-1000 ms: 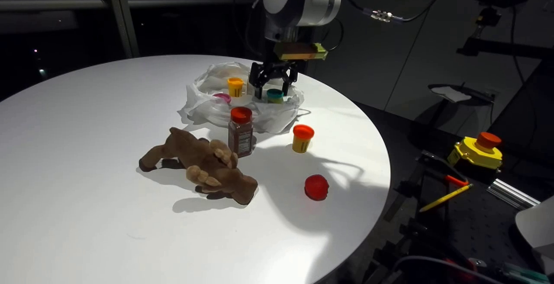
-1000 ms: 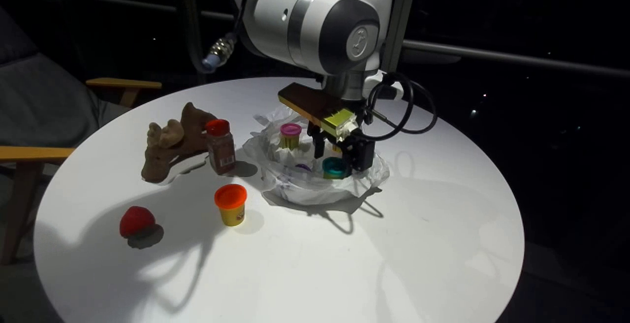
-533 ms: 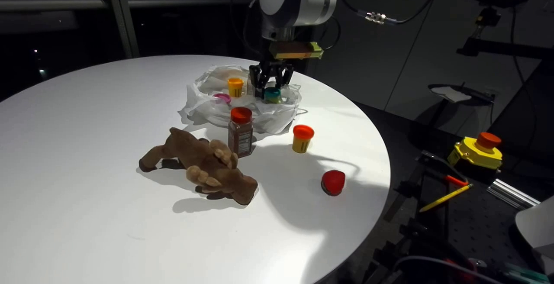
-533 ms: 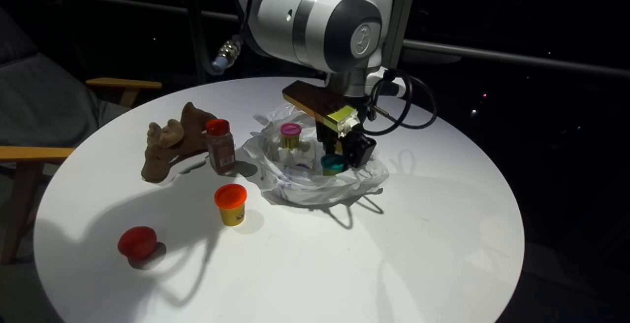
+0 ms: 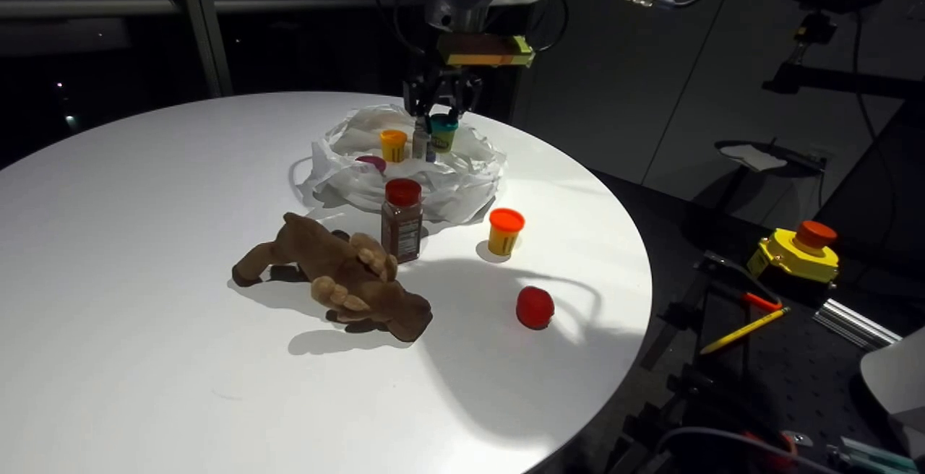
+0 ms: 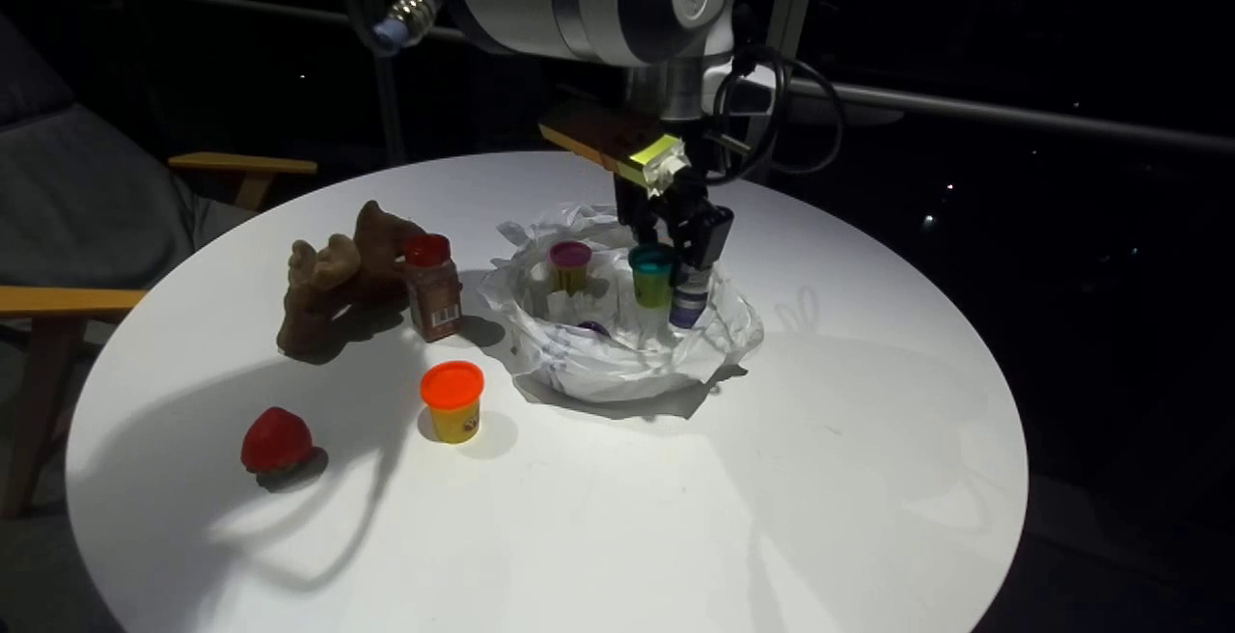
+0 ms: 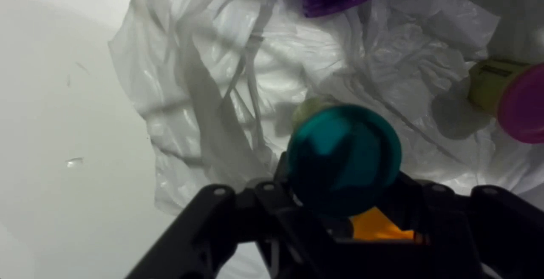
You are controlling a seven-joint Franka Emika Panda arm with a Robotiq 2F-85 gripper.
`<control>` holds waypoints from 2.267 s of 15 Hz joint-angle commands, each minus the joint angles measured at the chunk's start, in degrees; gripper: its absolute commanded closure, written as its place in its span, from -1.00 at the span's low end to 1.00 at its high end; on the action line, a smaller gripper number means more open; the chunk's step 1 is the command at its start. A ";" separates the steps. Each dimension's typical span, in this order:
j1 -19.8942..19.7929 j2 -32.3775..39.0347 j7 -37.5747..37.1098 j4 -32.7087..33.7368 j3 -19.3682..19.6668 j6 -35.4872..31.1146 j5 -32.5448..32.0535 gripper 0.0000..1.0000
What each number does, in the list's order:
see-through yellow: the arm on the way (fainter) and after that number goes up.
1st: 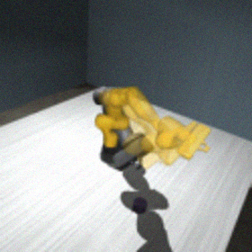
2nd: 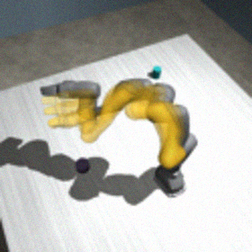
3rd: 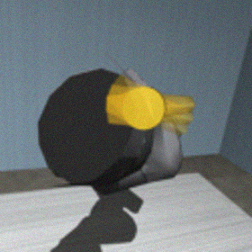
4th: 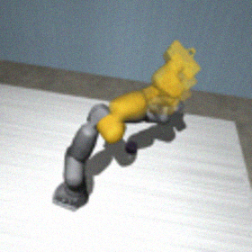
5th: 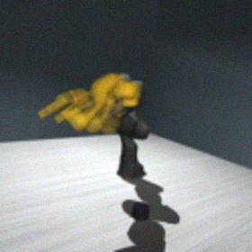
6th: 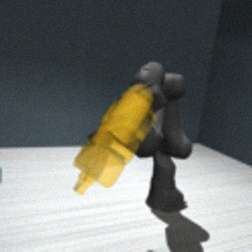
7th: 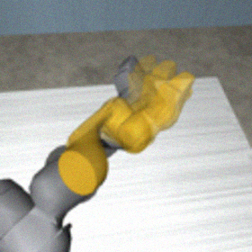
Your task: Remove all the objects from the plastic bag and put them on the table
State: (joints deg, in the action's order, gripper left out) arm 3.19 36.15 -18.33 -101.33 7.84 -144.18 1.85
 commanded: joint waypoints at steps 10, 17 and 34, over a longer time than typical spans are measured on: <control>-1.67 -24.08 3.03 -31.08 -1.50 -8.40 0.22 0.60; -11.85 -12.22 19.19 -26.93 -5.86 -9.11 13.81 0.60; -5.69 -14.48 14.50 -30.43 -1.28 -18.46 2.69 -0.40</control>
State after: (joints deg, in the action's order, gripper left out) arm -6.79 27.94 0.29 -127.87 3.23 -159.71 8.86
